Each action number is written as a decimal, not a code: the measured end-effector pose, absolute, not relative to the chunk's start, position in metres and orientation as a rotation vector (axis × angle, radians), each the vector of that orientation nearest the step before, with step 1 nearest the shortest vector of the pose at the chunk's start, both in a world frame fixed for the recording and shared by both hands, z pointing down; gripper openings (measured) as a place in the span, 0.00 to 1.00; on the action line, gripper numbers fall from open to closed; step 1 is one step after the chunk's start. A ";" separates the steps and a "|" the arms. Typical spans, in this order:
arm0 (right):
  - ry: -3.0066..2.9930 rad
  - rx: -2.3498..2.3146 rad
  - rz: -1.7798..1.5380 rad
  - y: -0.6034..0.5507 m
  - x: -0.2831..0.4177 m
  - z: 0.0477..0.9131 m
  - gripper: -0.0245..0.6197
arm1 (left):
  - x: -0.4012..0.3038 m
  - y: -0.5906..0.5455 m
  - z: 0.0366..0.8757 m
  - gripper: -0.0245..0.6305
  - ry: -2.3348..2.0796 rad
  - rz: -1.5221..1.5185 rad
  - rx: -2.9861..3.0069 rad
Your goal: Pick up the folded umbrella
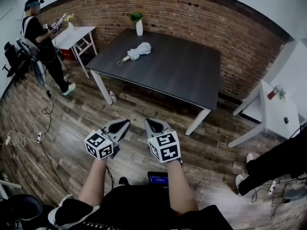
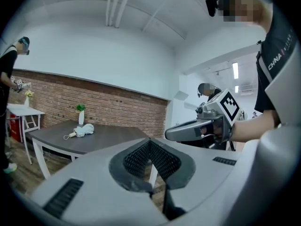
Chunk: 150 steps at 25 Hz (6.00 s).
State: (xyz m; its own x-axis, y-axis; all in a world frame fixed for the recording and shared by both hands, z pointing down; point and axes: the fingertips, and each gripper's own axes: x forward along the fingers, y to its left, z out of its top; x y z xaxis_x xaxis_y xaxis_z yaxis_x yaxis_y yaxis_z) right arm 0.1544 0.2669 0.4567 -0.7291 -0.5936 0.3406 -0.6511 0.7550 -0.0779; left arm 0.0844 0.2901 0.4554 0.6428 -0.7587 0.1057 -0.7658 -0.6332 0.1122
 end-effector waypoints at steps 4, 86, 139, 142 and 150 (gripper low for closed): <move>-2.670 0.952 0.301 0.261 0.171 0.463 0.05 | 0.091 0.291 0.459 0.04 -1.318 0.077 2.684; -2.546 1.124 0.421 -0.184 -0.042 0.490 0.05 | -0.124 -0.150 0.487 0.04 -1.057 0.058 2.688; -2.400 1.488 0.542 -0.423 -0.039 0.489 0.05 | -0.146 -0.431 0.526 0.04 -0.874 0.202 2.577; -2.445 1.433 0.549 -0.422 -0.043 0.490 0.05 | -0.139 -0.428 0.518 0.04 -0.852 0.196 2.641; -2.577 1.295 0.540 -0.421 -0.051 0.480 0.05 | -0.115 -0.412 0.477 0.04 -0.713 0.133 2.876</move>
State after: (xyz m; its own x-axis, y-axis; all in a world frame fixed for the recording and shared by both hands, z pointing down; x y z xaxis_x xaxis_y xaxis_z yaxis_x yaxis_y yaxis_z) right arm -0.0509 -0.4212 0.4802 -0.5930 -0.7292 0.3416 -0.8050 0.5472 -0.2292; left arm -0.1153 -0.4122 0.4770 0.8815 -0.4545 0.1282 -0.4701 -0.8701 0.1477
